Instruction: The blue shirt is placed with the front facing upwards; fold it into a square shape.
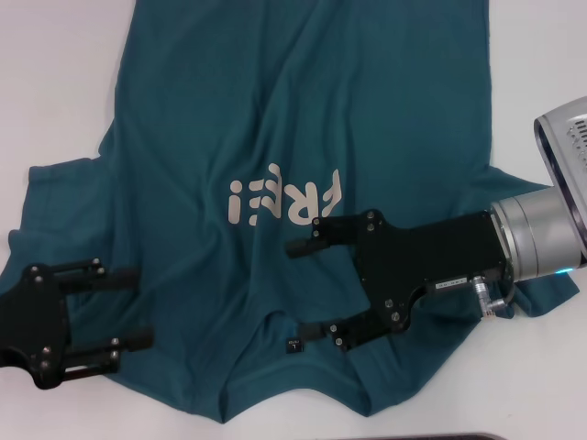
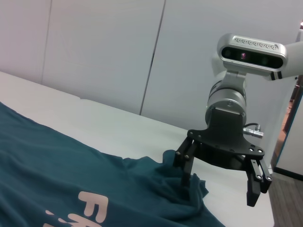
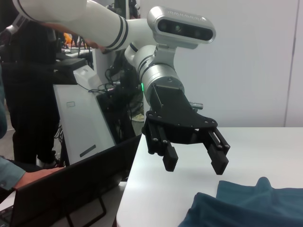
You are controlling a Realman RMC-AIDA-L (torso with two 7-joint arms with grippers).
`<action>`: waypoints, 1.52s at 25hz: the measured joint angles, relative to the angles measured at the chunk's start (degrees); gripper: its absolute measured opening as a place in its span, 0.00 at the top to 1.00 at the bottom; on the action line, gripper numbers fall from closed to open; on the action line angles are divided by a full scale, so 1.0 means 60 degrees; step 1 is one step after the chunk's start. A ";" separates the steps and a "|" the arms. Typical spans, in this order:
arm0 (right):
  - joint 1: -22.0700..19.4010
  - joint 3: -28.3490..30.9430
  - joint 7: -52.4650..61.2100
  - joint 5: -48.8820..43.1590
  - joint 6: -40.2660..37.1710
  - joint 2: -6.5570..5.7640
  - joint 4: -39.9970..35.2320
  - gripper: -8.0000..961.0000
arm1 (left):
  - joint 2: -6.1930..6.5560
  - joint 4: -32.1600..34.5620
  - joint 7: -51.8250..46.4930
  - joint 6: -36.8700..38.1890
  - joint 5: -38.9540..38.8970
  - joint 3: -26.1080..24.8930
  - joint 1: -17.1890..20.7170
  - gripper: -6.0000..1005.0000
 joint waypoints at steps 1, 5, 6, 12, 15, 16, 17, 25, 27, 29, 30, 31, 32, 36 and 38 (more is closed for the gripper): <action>-0.0003 0.0005 0.0000 0.0001 0.0001 0.0000 0.0002 0.08 | 0.0000 -0.0015 -0.0001 0.0002 -0.0001 -0.0032 -0.0006 0.33; -0.0027 0.0005 0.0000 0.0004 0.0001 -0.0001 0.0004 0.08 | -0.0001 -0.0035 -0.0003 0.0004 -0.0005 -0.0056 -0.0012 0.33; -0.0031 0.0005 0.0003 0.0004 0.0000 -0.0004 0.0004 0.08 | -0.0001 -0.0037 -0.0003 0.0004 -0.0006 -0.0057 -0.0012 0.33; -0.0077 0.0021 0.0091 -0.0030 -0.0003 -0.0020 0.0016 0.08 | -0.0001 -0.0040 -0.0004 0.0004 -0.0008 -0.0052 -0.0009 0.33; -0.0104 0.0040 0.0095 -0.0030 -0.0030 -0.0027 0.0018 0.08 | -0.0001 -0.0039 -0.0004 0.0005 -0.0008 -0.0048 0.0009 0.33; -0.0112 0.0041 0.0096 -0.0029 -0.0032 -0.0028 0.0019 0.08 | -0.0001 -0.0040 -0.0004 0.0005 -0.0008 -0.0048 0.0013 0.33; -0.0120 0.0043 0.0097 -0.0026 -0.0032 -0.0028 0.0018 0.08 | -0.0001 -0.0040 -0.0004 0.0005 -0.0008 -0.0048 0.0014 0.33; -0.0138 0.0269 0.0626 0.0191 -0.0048 -0.0018 0.0020 0.08 | 0.0004 -0.0002 -0.1848 -0.0035 -0.0185 -0.0970 -0.0231 0.33; -0.0104 0.0516 0.1317 0.0348 -0.0017 -0.0020 0.0019 0.08 | 0.0069 0.0015 -0.3483 -0.0046 -0.0274 -0.1527 -0.0436 0.33; -0.0018 0.0771 0.2175 0.0393 -0.0004 -0.0029 0.0019 0.08 | 0.0215 0.0142 -0.5653 -0.0063 -0.0386 -0.2137 -0.0657 0.33; 0.0016 0.0839 0.2557 0.0382 -0.0001 -0.0041 0.0018 0.08 | 0.0243 0.0169 -0.5953 -0.0071 -0.0403 -0.2234 -0.0685 0.33; 0.0046 0.0874 0.2862 0.0361 0.0005 -0.0049 0.0015 0.08 | 0.0302 0.0256 -0.6691 -0.0109 -0.0443 -0.2434 -0.0735 0.33; 0.0077 0.0886 0.3107 0.0339 0.0018 -0.0057 0.0014 0.08 | 0.0370 0.0344 -0.7433 -0.0140 -0.0466 -0.2640 -0.0779 0.33; 0.0132 0.0896 0.3771 0.0305 0.0072 -0.0064 0.0016 0.08 | 0.0526 0.0551 -0.9073 -0.0452 -0.0448 -0.3108 -0.0837 0.33; 0.0133 0.0982 0.4093 0.0298 0.0102 -0.0072 0.0018 0.08 | 0.0548 0.0572 -0.9416 -0.0964 -0.0343 -0.3141 -0.0783 0.33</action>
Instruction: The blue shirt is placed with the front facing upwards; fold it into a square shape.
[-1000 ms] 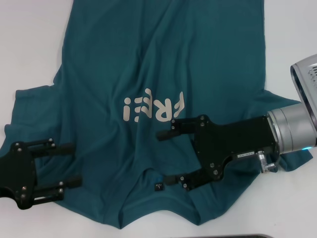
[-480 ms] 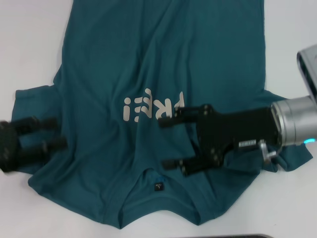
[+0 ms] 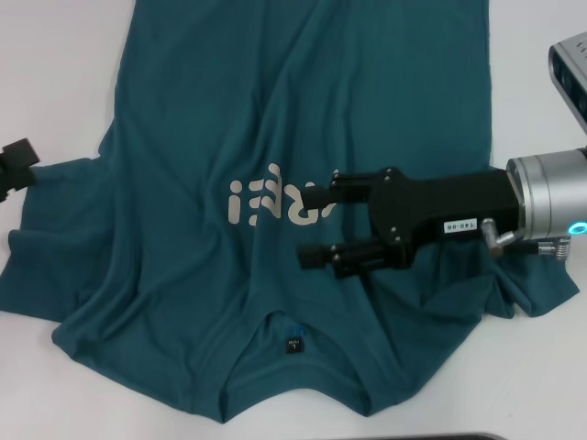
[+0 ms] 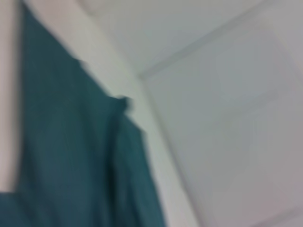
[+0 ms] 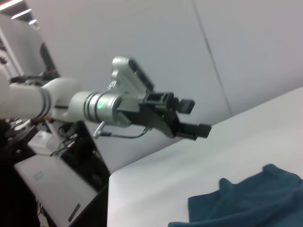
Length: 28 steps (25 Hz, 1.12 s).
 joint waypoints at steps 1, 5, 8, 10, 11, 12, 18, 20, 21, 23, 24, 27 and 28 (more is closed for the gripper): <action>0.0001 0.0065 0.0227 -0.0003 0.0037 -0.0009 0.0001 0.08 | 0.0022 0.0037 -0.0165 -0.0342 0.0074 0.0009 0.0035 0.33; 0.0003 0.0149 0.0704 -0.0066 0.0181 -0.0020 0.0002 0.08 | 0.0255 0.0603 -0.0437 -0.1338 0.0310 0.0000 0.0129 0.33; 0.0005 0.0116 0.0695 -0.0203 0.0203 -0.0013 0.0001 0.08 | 0.0538 0.1180 -0.0509 -0.1934 0.0425 0.0091 0.0139 0.33; 0.0011 0.0106 0.0679 -0.0265 0.0204 -0.0005 0.0002 0.08 | 0.0669 0.1455 -0.0581 -0.2293 0.0627 0.0115 0.0102 0.33; 0.0014 0.0106 0.0678 -0.0276 0.0201 -0.0002 0.0002 0.08 | 0.0688 0.1498 -0.0597 -0.2390 0.0703 0.0114 0.0095 0.33; 0.0014 0.0106 0.0679 -0.0276 0.0195 -0.0001 0.0002 0.08 | 0.0691 0.1516 -0.0610 -0.2439 0.0745 0.0113 0.0093 0.33; 0.0002 0.0140 0.0707 -0.0277 0.0173 0.0000 0.0002 0.08 | 0.0705 0.1509 -0.0956 -0.2806 0.1132 0.0122 0.0105 0.33; 0.0002 0.0130 0.0718 -0.0277 0.0190 0.0000 0.0002 0.08 | 0.0723 0.1537 -0.1051 -0.2944 0.1280 0.0127 0.0083 0.33; 0.0005 0.0128 0.0723 -0.0277 0.0195 0.0000 0.0001 0.08 | 0.0723 0.1538 -0.1066 -0.2970 0.1317 0.0130 0.0072 0.33; 0.0008 0.0128 0.0728 -0.0277 0.0199 0.0000 0.0002 0.08 | 0.0689 0.1528 -0.1073 -0.3061 0.1366 0.0135 0.0051 0.33; 0.0011 0.0134 0.0728 -0.0277 0.0197 0.0000 0.0002 0.08 | 0.0670 0.1528 -0.1074 -0.3114 0.1370 0.0150 0.0046 0.33; 0.0023 0.0170 0.0733 -0.0277 0.0184 0.0000 0.0001 0.08 | 0.0655 0.1570 -0.1085 -0.3357 0.1385 0.0263 0.0037 0.33; 0.0023 0.0176 0.0738 -0.0277 0.0181 0.0000 0.0002 0.08 | 0.0653 0.1583 -0.1088 -0.3416 0.1387 0.0291 0.0037 0.33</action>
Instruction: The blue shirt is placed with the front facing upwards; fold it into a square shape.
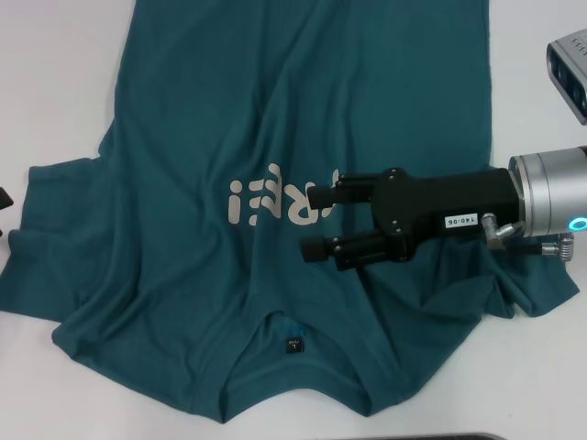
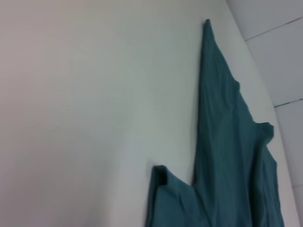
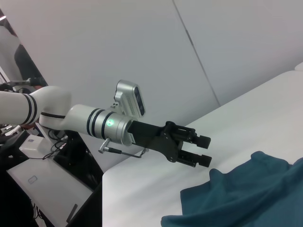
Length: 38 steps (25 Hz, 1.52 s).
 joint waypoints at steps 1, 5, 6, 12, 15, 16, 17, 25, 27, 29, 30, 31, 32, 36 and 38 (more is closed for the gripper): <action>0.0001 0.0003 0.0004 0.0000 -0.0002 0.0000 0.0000 0.08 | -0.0001 0.0035 -0.0006 -0.0085 0.0004 0.0034 0.0002 0.33; 0.0005 0.0005 0.0010 0.0000 -0.0013 0.0000 0.0000 0.08 | -0.0003 0.0144 -0.0009 -0.0329 0.0042 0.0061 0.0010 0.33; 0.0006 0.0005 0.0011 0.0000 -0.0024 0.0000 -0.0001 0.08 | -0.0005 0.0146 -0.0010 -0.0371 0.0063 0.0061 0.0008 0.33; -0.0005 0.0002 0.0015 0.0000 -0.0048 0.0000 -0.0001 0.08 | -0.0062 0.0152 0.0002 -0.0642 0.0108 0.0068 -0.0002 0.33; -0.0008 0.0002 0.0017 0.0000 -0.0049 0.0000 0.0000 0.08 | -0.0094 0.0152 0.0036 -0.0646 0.0108 0.0096 -0.0017 0.33; -0.0011 0.0002 0.0018 0.0001 -0.0049 0.0000 0.0000 0.08 | -0.0101 0.0151 0.0041 -0.0647 0.0108 0.0102 -0.0022 0.33; -0.0017 0.0002 0.0018 0.0000 -0.0049 0.0000 -0.0001 0.08 | -0.0113 0.0153 0.0042 -0.0649 0.0108 0.0111 -0.0030 0.33; -0.0035 0.0002 0.0019 0.0017 -0.0049 0.0000 -0.0001 0.08 | -0.0158 0.0261 0.0050 -0.0756 0.0152 0.0208 -0.0065 0.33; -0.0036 0.0002 0.0019 0.0016 -0.0049 0.0000 -0.0001 0.08 | -0.0165 0.0268 0.0051 -0.0778 0.0187 0.0210 -0.0065 0.33; -0.0036 0.0002 0.0019 0.0016 -0.0049 0.0000 -0.0001 0.08 | -0.0174 0.0269 0.0053 -0.0801 0.0216 0.0212 -0.0063 0.33; -0.0036 0.0005 0.0018 0.0017 -0.0049 0.0000 -0.0001 0.08 | -0.0178 0.0269 0.0057 -0.0801 0.0220 0.0215 -0.0061 0.33; -0.0036 0.0008 0.0019 0.0020 -0.0049 0.0000 -0.0001 0.08 | -0.0180 0.0269 0.0059 -0.0799 0.0222 0.0228 -0.0060 0.33; -0.0036 0.0010 0.0018 0.0023 -0.0048 0.0000 -0.0001 0.08 | -0.0180 0.0269 0.0063 -0.0783 0.0224 0.0263 -0.0059 0.33; -0.0036 0.0017 0.0029 0.0048 -0.0048 0.0000 0.0000 0.08 | -0.0181 0.0269 0.0070 -0.0741 0.0225 0.0411 -0.0058 0.33; -0.0036 0.0017 0.0040 0.0052 -0.0049 0.0000 0.0000 0.08 | -0.0188 0.0268 0.0071 -0.0735 0.0225 0.0520 -0.0068 0.33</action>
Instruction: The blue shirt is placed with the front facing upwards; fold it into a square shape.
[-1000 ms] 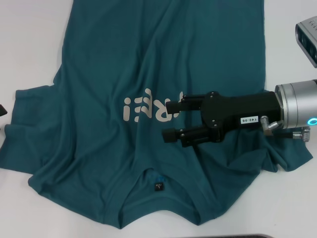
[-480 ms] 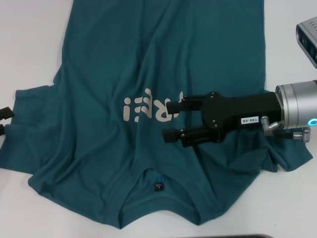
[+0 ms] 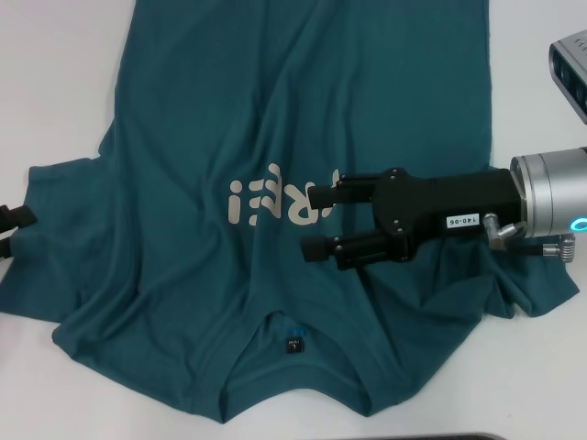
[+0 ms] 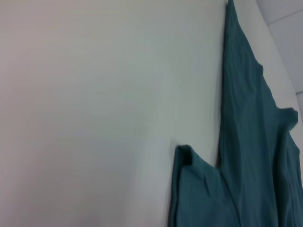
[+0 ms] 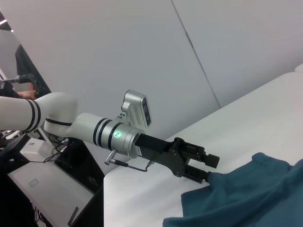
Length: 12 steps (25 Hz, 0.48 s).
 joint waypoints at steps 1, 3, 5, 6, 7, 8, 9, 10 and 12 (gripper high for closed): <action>0.0000 0.0000 0.0002 0.0002 0.0000 0.0000 0.0000 0.08 | -0.0003 0.0000 0.0000 0.0011 0.0000 0.0033 -0.0008 0.33; 0.0000 0.0004 0.0004 0.0003 0.0000 0.0000 0.0000 0.08 | -0.0006 -0.0001 0.0002 0.0048 0.0000 0.0063 -0.0024 0.33; 0.0000 0.0011 0.0006 0.0006 0.0000 0.0000 -0.0001 0.08 | -0.0006 0.0000 0.0002 0.0074 0.0000 0.0067 -0.0036 0.33; 0.0000 0.0013 0.0007 0.0007 0.0000 -0.0002 0.0000 0.08 | -0.0006 -0.0001 0.0002 0.0075 0.0000 0.0067 -0.0042 0.33; 0.0000 0.0014 0.0007 0.0008 0.0000 -0.0004 -0.0001 0.08 | -0.0006 -0.0001 0.0002 0.0076 -0.0001 0.0068 -0.0051 0.33; 0.0000 0.0015 0.0008 0.0008 0.0000 -0.0009 -0.0001 0.08 | -0.0005 -0.0001 0.0002 0.0076 -0.0001 0.0070 -0.0079 0.33; 0.0001 0.0015 0.0008 0.0008 0.0000 -0.0013 0.0000 0.08 | -0.0005 -0.0001 0.0002 0.0069 -0.0001 0.0082 -0.0109 0.33; 0.0003 0.0015 0.0008 0.0008 0.0000 -0.0013 0.0000 0.08 | -0.0005 -0.0001 0.0002 0.0053 -0.0001 0.0101 -0.0141 0.33; 0.0009 0.0023 0.0008 0.0008 0.0000 -0.0015 -0.0001 0.08 | -0.0011 0.0003 0.0002 0.0007 0.0000 0.0157 -0.0210 0.33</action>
